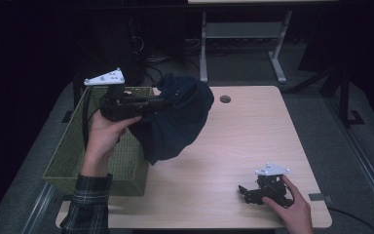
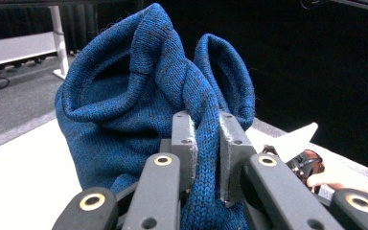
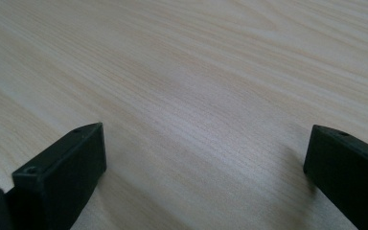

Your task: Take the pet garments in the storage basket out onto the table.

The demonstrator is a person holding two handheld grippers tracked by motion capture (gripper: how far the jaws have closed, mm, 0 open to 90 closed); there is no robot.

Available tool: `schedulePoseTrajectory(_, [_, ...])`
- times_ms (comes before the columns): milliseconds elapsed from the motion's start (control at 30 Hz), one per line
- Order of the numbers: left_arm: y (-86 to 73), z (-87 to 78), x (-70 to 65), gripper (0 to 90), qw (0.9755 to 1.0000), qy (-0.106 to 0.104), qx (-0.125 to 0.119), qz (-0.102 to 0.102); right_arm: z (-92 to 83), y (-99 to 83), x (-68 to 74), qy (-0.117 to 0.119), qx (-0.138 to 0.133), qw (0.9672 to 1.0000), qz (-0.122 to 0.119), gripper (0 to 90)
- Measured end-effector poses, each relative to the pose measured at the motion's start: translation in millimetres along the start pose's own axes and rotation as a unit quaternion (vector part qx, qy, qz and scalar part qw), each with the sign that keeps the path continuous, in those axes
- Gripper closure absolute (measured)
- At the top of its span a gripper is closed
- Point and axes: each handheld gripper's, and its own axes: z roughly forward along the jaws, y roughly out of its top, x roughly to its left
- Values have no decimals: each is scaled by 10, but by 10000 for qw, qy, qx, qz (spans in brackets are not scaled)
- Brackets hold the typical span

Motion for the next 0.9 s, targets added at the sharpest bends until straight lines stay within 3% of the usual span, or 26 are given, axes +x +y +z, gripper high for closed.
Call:
schedulePoseTrajectory(333, [-6,316,-69,794,9998,-196,65,29,0,1,-1,-2,-10,10000,-7,5])
schedulePoseTrajectory(900, [-207,1089,-135,794,9987,-380,332,15,1,0,-1,-4,-13,10000,-8,4])
